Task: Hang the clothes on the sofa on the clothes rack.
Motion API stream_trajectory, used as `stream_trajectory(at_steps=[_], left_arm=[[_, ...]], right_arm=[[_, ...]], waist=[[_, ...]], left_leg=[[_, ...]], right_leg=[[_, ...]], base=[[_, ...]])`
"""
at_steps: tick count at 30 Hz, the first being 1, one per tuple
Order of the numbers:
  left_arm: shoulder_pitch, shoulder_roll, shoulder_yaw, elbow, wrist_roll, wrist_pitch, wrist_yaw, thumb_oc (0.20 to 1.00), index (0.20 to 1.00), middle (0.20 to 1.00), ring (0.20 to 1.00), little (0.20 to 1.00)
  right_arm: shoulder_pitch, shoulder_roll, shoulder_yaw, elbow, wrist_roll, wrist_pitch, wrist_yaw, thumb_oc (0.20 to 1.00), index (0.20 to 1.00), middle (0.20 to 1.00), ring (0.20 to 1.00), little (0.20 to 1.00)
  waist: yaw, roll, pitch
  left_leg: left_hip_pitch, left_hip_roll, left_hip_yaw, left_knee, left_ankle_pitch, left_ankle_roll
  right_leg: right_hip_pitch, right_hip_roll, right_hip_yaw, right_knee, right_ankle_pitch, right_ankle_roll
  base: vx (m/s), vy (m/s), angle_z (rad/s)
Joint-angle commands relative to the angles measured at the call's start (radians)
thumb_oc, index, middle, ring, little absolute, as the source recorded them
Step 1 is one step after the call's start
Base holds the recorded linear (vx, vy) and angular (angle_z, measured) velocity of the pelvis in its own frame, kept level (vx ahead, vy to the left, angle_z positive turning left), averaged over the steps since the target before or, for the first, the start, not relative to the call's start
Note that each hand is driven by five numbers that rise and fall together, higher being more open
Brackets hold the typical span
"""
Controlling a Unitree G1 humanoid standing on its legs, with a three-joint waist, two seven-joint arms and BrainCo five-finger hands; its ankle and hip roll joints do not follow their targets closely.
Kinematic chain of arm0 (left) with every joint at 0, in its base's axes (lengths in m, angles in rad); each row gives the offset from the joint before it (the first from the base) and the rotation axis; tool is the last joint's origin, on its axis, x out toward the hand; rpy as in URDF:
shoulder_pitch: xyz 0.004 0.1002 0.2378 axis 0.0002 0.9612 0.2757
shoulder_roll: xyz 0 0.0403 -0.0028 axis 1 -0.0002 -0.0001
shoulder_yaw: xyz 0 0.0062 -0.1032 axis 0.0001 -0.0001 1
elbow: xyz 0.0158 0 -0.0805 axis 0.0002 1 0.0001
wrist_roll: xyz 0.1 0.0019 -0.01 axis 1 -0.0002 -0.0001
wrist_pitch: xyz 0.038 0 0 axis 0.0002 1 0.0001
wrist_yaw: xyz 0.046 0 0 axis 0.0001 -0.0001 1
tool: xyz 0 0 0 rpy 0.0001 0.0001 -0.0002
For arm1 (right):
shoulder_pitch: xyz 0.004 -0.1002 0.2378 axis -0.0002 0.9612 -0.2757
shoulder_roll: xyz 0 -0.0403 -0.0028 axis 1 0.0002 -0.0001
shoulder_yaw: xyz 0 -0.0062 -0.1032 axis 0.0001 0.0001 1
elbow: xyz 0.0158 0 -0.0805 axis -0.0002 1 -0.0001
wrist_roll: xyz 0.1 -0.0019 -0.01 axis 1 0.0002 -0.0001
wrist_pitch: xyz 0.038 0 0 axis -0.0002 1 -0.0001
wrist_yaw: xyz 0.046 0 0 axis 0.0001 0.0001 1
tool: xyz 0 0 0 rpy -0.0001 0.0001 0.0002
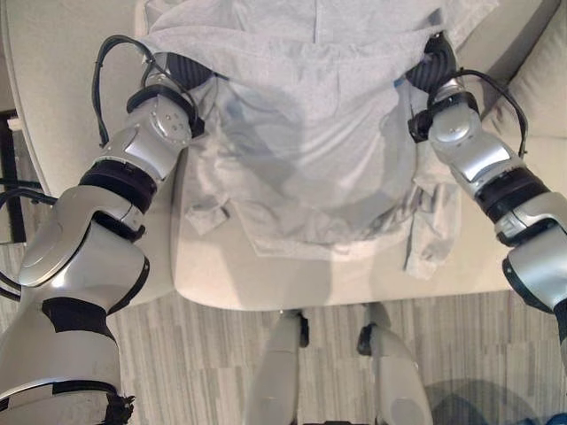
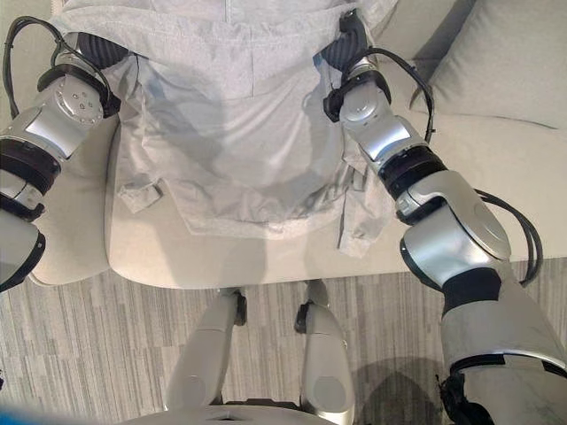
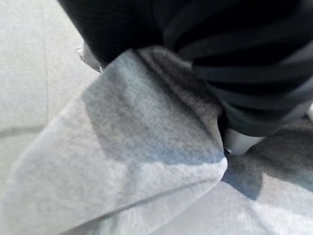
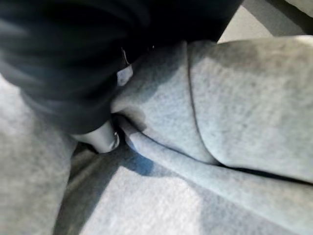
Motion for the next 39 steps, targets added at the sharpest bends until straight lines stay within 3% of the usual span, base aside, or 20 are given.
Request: stream_trajectory(at_steps=[1,8,9,12,18,21,22,25,28,30,32,35,39], left_arm=[[-0.048,0.019,0.045,-0.01,-0.025,-0.025,0.033,0.2,0.2,0.2,0.2,0.2],[0.031,0.084,0.143,-0.153,-0.012,-0.047,0.057,0.2,0.2,0.2,0.2,0.2],[0.113,0.107,0.216,-0.261,-0.012,-0.06,0.069,0.2,0.2,0.2,0.2,0.2],[0.187,0.13,0.274,-0.342,-0.006,-0.071,0.071,0.2,0.2,0.2,0.2,0.2],[0.616,0.168,0.575,-0.657,0.031,-0.087,0.031,0.2,0.2,0.2,0.2,0.2],[0.704,0.155,0.636,-0.695,0.034,-0.085,0.022,0.2,0.2,0.2,0.2,0.2],[0.842,0.134,0.73,-0.763,0.052,-0.088,0.006,0.2,0.2,0.2,0.2,0.2],[0.896,0.12,0.767,-0.786,0.053,-0.086,0.003,0.2,0.2,0.2,0.2,0.2],[0.981,0.084,0.824,-0.817,0.063,-0.088,-0.005,0.2,0.2,0.2,0.2,0.2],[1.069,0.043,0.883,-0.87,0.063,-0.101,-0.019,0.2,0.2,0.2,0.2,0.2],[1.086,0.029,0.899,-0.878,0.057,-0.104,-0.02,0.2,0.2,0.2,0.2,0.2],[1.098,-0.01,0.914,-0.895,0.057,-0.116,-0.026,0.2,0.2,0.2,0.2,0.2],[1.136,-0.026,0.943,-0.92,0.07,-0.128,-0.04,0.2,0.2,0.2,0.2,0.2]], right_arm=[[0.043,0.024,-0.104,-0.121,0.001,-0.092,-0.024,0.2,0.2,0.2,0.2,0.2],[0.256,-0.008,-0.31,-0.384,-0.082,-0.134,-0.063,0.2,0.2,0.2,0.2,0.2],[0.354,0.002,-0.402,-0.497,-0.121,-0.145,-0.072,0.2,0.2,0.2,0.2,0.2],[0.413,0.006,-0.454,-0.566,-0.151,-0.151,-0.065,0.2,0.2,0.2,0.2,0.2],[0.606,0.029,-0.595,-0.736,-0.252,-0.135,-0.003,0.2,0.2,0.2,0.2,0.2],[0.627,0.036,-0.605,-0.748,-0.26,-0.136,0.004,0.2,0.2,0.2,0.2,0.2],[0.667,0.04,-0.63,-0.768,-0.276,-0.13,0.031,0.2,0.2,0.2,0.2,0.2],[0.675,0.045,-0.629,-0.774,-0.282,-0.131,0.037,0.2,0.2,0.2,0.2,0.2],[0.69,0.042,-0.628,-0.772,-0.286,-0.132,0.058,0.2,0.2,0.2,0.2,0.2],[0.696,0.035,-0.617,-0.768,-0.268,-0.144,0.084,0.2,0.2,0.2,0.2,0.2],[0.687,0.024,-0.605,-0.756,-0.262,-0.147,0.089,0.2,0.2,0.2,0.2,0.2],[0.68,0.014,-0.581,-0.74,-0.256,-0.147,0.104,0.2,0.2,0.2,0.2,0.2],[0.67,-0.009,-0.548,-0.731,-0.285,-0.142,0.13,0.2,0.2,0.2,0.2,0.2]], waist=[[0.017,-0.009,-0.038],[0.013,-0.001,-0.055],[0.017,0.001,-0.068],[0.02,0.003,-0.082],[0.047,0.005,-0.169],[0.047,0.009,-0.182],[0.067,0.019,-0.213],[0.07,0.024,-0.223],[0.09,0.036,-0.25],[0.13,0.056,-0.265],[0.134,0.063,-0.269],[0.14,0.065,-0.278],[0.162,0.059,-0.292]], left_leg=[[0.099,0.01,0.028,0.013,-0.096,-0.092],[0.133,0.012,0.031,0.017,-0.116,-0.089],[0.153,0.013,0.031,0.022,-0.128,-0.088],[0.176,0.014,0.034,0.026,-0.138,-0.087],[0.288,0.023,0.054,0.043,-0.183,-0.093],[0.31,0.025,0.053,0.04,-0.185,-0.096],[0.333,0.032,0.048,0.04,-0.179,-0.107],[0.341,0.039,0.042,0.039,-0.172,-0.116],[0.342,0.061,0.022,0.025,-0.136,-0.145],[0.316,0.091,-0.011,-0.008,-0.091,-0.187],[0.299,0.096,-0.018,-0.016,-0.083,-0.198],[0.265,0.084,-0.006,-0.024,-0.106,-0.184],[0.332,0.093,-0.018,-0.009,-0.12,-0.176]], right_leg=[[-0.014,-0.092,0.008,0.031,0.042,0.133],[0.019,-0.1,0.005,0.039,0.026,0.133],[0.045,-0.104,0.002,0.042,0.014,0.133],[0.067,-0.108,0.0,0.047,0.004,0.133],[0.196,-0.139,-0.034,0.079,-0.069,0.133],[0.221,-0.141,-0.044,0.089,-0.087,0.133],[0.269,-0.14,-0.072,0.118,-0.136,0.133],[0.289,-0.138,-0.085,0.127,-0.154,0.13],[0.335,-0.111,-0.128,0.144,-0.202,0.108],[0.373,-0.058,-0.168,0.148,-0.259,0.077],[0.382,-0.045,-0.178,0.136,-0.263,0.07],[0.402,-0.021,-0.174,0.107,-0.27,0.048],[0.436,-0.034,-0.186,0.06,-0.233,0.052]], base=[[0.0,0.0,0.0],[0.0,-0.007,0.0],[0.02,-0.06,0.02],[0.03,-0.044,0.03],[0.07,-0.07,0.08],[0.03,-0.079,0.22],[0.0,-0.084,0.24],[-0.04,-0.113,0.16],[-0.14,-0.224,0.41],[-0.24,-0.259,0.31],[-0.19,-0.145,0.34],[-0.15,-0.069,0.45],[-0.11,0.049,0.33]])
